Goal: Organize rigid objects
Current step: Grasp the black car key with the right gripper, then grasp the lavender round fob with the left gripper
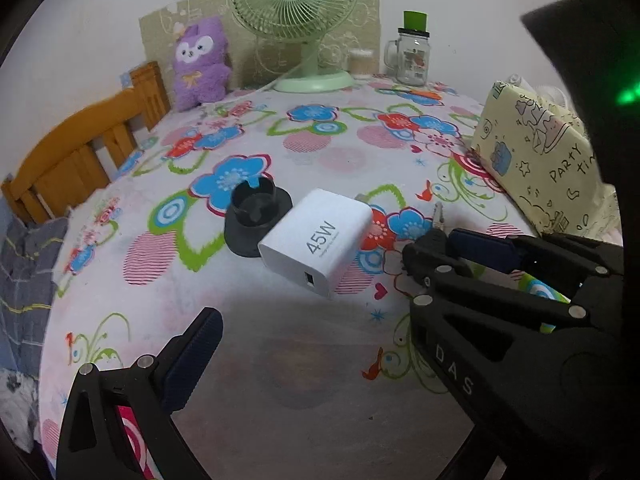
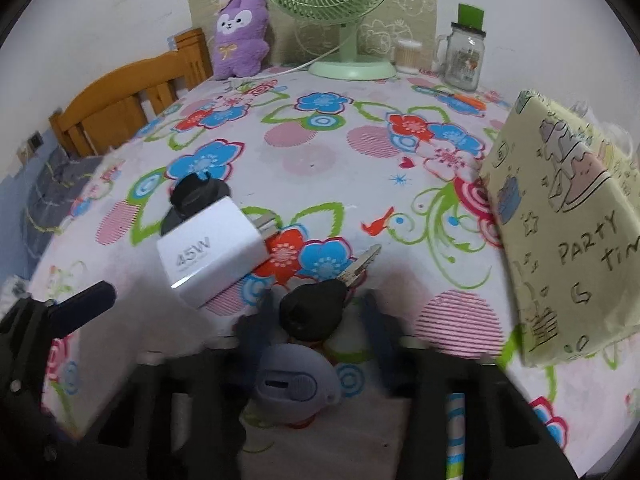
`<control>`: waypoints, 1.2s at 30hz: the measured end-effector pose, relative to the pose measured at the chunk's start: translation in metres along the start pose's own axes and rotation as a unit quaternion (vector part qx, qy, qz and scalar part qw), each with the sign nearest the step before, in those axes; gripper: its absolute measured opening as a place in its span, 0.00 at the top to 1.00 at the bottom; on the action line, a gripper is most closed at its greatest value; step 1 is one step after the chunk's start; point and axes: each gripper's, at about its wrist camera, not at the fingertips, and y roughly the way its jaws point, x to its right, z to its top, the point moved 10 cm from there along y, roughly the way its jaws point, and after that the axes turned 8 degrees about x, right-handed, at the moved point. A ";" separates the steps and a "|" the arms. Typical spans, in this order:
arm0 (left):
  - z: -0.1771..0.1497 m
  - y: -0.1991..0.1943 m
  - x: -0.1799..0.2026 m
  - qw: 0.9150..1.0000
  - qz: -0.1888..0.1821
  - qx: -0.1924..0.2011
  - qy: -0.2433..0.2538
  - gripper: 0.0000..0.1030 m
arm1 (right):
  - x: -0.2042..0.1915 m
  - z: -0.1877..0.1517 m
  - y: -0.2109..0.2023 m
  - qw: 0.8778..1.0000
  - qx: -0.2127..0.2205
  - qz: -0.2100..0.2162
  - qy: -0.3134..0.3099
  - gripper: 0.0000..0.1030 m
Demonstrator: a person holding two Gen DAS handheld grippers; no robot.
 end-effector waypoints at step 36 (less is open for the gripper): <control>-0.006 -0.003 0.074 0.997 -0.079 -0.010 0.017 0.30 | 0.050 -0.023 -0.033 0.999 0.009 -0.009 0.035 0.66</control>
